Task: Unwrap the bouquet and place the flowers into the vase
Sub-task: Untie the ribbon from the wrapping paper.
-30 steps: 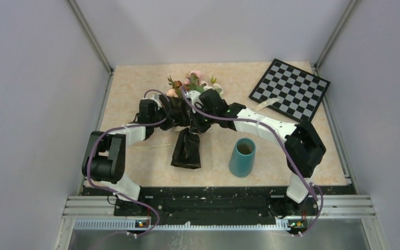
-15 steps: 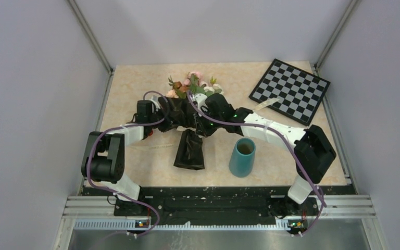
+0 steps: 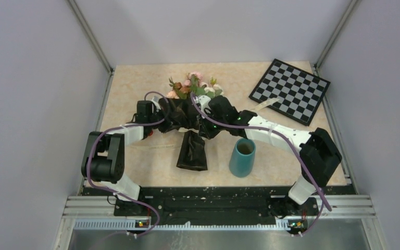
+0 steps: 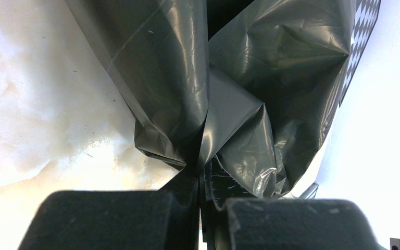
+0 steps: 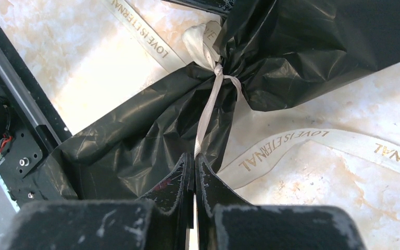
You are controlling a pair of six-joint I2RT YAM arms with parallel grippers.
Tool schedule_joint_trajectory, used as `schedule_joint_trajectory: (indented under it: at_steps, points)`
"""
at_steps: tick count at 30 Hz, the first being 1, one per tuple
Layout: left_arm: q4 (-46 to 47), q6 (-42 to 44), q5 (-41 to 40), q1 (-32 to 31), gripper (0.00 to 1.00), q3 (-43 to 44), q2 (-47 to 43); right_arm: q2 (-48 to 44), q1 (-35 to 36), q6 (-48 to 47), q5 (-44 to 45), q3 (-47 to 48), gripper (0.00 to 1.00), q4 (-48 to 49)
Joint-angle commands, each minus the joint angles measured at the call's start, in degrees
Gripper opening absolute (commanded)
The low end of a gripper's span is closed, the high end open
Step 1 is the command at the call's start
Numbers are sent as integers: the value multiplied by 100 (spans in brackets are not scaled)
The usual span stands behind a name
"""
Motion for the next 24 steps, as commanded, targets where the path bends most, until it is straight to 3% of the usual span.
schedule_joint_trajectory:
  at_steps: [1,2,3,7,10,15,18,24]
  points:
    - [70,406,-851,290,0,211,-93,-536,127,162,-122,69,0,-279]
    - [55,434,-798,290,0,222,-165,-508,128,188,-62,103,4,-307]
    - [46,480,-719,290,3,225,-241,-482,126,192,-28,154,15,-327]
    - [-39,665,-395,281,39,230,-609,-427,126,253,-55,310,38,-221]
    - [-463,905,-395,281,61,318,-960,-326,126,279,-122,443,46,-175]
    - [-1293,1358,-672,265,83,379,-1696,-40,126,253,-236,758,52,-98]
    - [-1571,1451,-777,212,90,229,-2161,227,126,186,-300,1036,52,-35]
    - [-1286,895,-459,-21,89,-725,-2830,920,126,42,-471,1593,50,8]
